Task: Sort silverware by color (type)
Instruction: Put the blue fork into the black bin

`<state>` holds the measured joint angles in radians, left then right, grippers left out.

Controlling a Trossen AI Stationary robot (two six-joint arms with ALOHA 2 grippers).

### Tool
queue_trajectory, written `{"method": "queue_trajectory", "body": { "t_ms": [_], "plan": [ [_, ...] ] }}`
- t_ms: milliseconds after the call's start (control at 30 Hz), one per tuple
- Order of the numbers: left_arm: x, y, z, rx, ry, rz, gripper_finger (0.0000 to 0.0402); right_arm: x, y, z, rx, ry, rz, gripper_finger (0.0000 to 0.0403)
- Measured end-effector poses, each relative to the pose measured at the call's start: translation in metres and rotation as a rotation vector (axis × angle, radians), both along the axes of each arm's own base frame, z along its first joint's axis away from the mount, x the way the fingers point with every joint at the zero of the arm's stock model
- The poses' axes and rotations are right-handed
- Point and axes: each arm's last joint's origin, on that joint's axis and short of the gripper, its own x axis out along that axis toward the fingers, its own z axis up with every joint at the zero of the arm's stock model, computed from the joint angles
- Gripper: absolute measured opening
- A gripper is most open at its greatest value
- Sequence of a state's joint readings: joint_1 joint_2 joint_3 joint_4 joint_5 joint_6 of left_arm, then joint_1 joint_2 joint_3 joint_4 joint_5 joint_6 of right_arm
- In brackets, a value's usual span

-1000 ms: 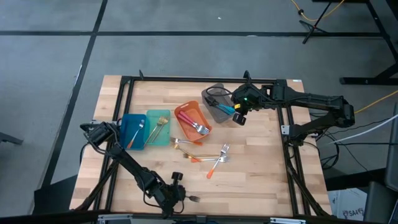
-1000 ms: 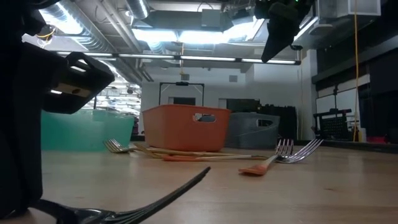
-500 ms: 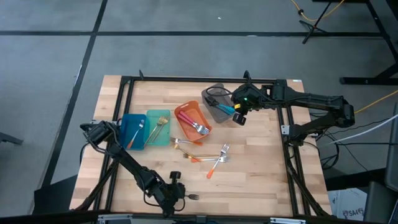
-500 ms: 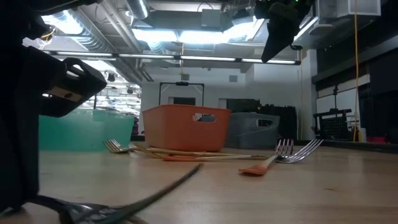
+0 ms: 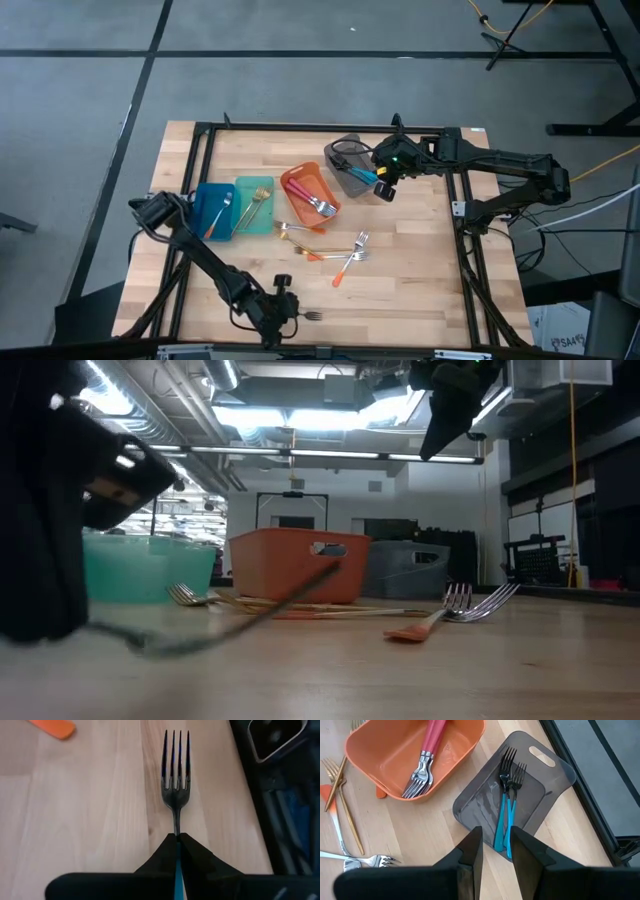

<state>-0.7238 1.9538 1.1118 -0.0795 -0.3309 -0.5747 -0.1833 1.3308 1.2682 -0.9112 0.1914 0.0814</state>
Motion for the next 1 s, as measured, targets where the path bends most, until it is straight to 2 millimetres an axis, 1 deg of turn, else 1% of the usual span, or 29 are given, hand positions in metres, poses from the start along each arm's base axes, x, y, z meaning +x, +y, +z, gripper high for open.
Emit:
{"method": "queue_trajectory", "body": {
  "t_ms": [167,767,1000],
  "plan": [
    [-0.001,0.002,0.012,0.0,-0.032,0.016,0.0005,0.0,0.0,0.0,0.0,-0.002,0.0,0.0088],
    [-0.016,0.021,0.061,0.101,-0.104,0.098,0.0005,0.0,0.0,0.0,0.001,-0.003,0.001,0.0088],
    [-0.015,0.028,0.074,0.152,-0.151,0.085,0.0005,0.0,0.0,0.0,0.013,-0.011,-0.018,0.0088]
  ]
}}
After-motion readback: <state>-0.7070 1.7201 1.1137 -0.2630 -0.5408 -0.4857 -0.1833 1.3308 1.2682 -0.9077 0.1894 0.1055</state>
